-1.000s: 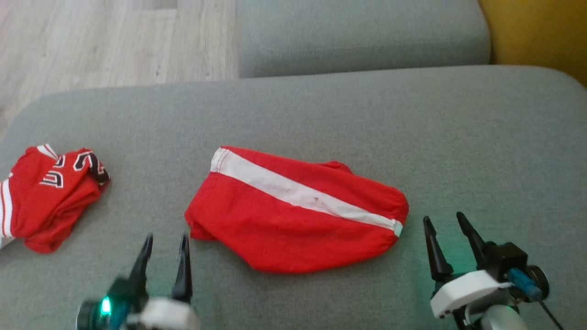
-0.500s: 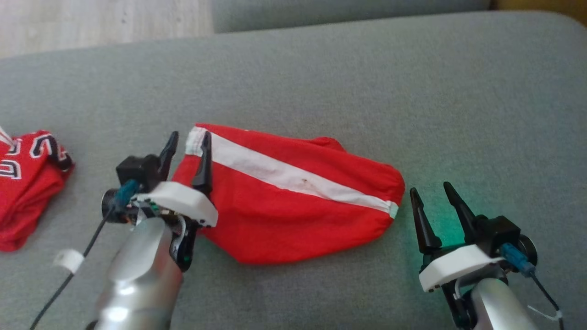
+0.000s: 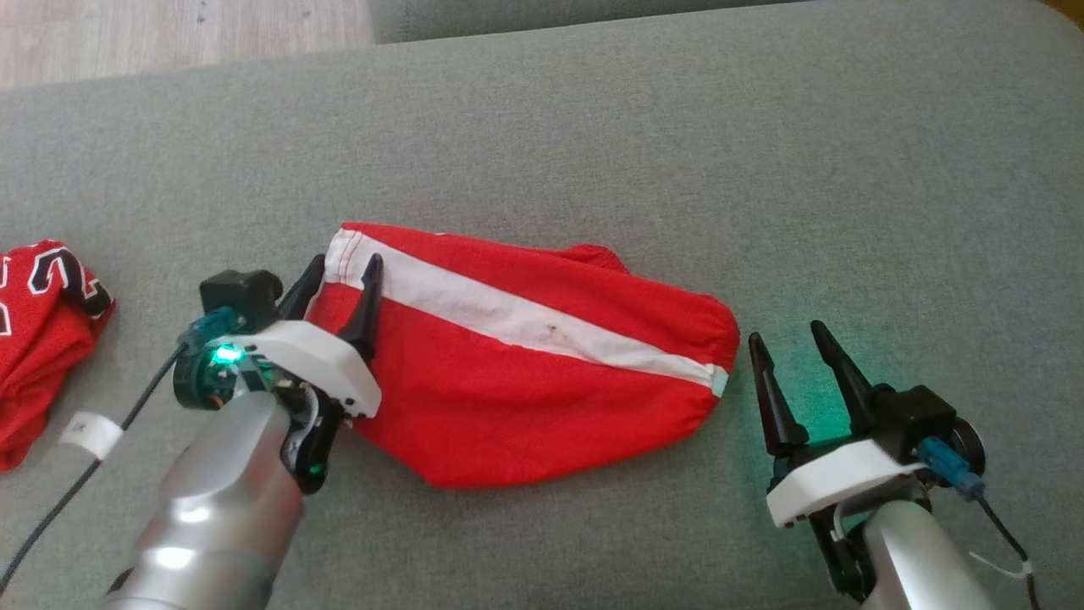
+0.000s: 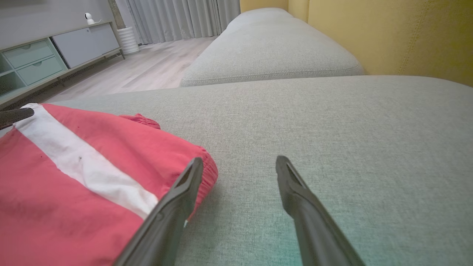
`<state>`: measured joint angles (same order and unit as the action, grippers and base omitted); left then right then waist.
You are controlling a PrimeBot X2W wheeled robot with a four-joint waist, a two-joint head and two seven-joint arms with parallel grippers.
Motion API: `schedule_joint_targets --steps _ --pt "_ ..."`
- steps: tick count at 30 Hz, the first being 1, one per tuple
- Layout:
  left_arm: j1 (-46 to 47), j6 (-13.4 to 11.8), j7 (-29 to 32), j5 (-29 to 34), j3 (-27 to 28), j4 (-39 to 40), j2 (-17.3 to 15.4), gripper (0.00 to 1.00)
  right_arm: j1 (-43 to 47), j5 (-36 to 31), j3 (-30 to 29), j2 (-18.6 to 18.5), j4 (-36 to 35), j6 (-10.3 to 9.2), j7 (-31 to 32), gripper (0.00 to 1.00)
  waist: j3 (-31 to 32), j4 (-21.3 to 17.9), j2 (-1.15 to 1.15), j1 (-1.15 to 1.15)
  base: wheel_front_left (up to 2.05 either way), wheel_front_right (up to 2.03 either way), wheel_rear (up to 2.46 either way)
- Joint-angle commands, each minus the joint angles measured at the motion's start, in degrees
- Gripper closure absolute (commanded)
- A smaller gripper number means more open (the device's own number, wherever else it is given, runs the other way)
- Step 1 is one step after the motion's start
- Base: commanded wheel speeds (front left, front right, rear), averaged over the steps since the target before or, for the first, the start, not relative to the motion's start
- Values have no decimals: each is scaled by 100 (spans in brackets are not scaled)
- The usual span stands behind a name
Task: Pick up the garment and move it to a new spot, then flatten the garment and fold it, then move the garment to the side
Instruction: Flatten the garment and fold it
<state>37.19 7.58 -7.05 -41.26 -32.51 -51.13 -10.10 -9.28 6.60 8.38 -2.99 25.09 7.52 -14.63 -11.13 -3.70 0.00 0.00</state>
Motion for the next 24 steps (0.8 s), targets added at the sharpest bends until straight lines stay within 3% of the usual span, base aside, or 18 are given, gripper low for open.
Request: schedule_joint_targets --steps 1,8,9,11,12,14,24 --pt "259 -9 16 -173 -6 185 -289 0 -178 45 168 -46 -140 -3 -37 0 10 -14 0 0 0 0 0" --pt "357 -9 -52 -737 -587 272 -485 0 -157 81 234 -72 -127 -3 -37 0 17 -43 0 0 0 0 0" --pt "370 -9 -103 -794 -659 288 -512 8 -151 85 240 -74 -119 -3 -37 0 23 -47 0 0 0 0 0" --pt "393 -9 -199 -907 -783 286 -557 51 -143 96 256 -75 -102 -3 -37 0 32 -53 0 0 0 0 0" --pt "406 -9 -232 -958 -850 280 -576 63 -141 109 267 -75 -95 -3 -37 0 35 -54 0 0 0 0 0" --pt "446 -9 -356 -1031 -959 268 -613 100 -134 118 295 -72 -83 -3 -37 0 44 -52 0 0 0 0 0" --pt "427 -9 -778 -1116 -1003 181 -686 100 67 454 498 -69 36 -3 -37 0 304 247 0 0 0 0 0"
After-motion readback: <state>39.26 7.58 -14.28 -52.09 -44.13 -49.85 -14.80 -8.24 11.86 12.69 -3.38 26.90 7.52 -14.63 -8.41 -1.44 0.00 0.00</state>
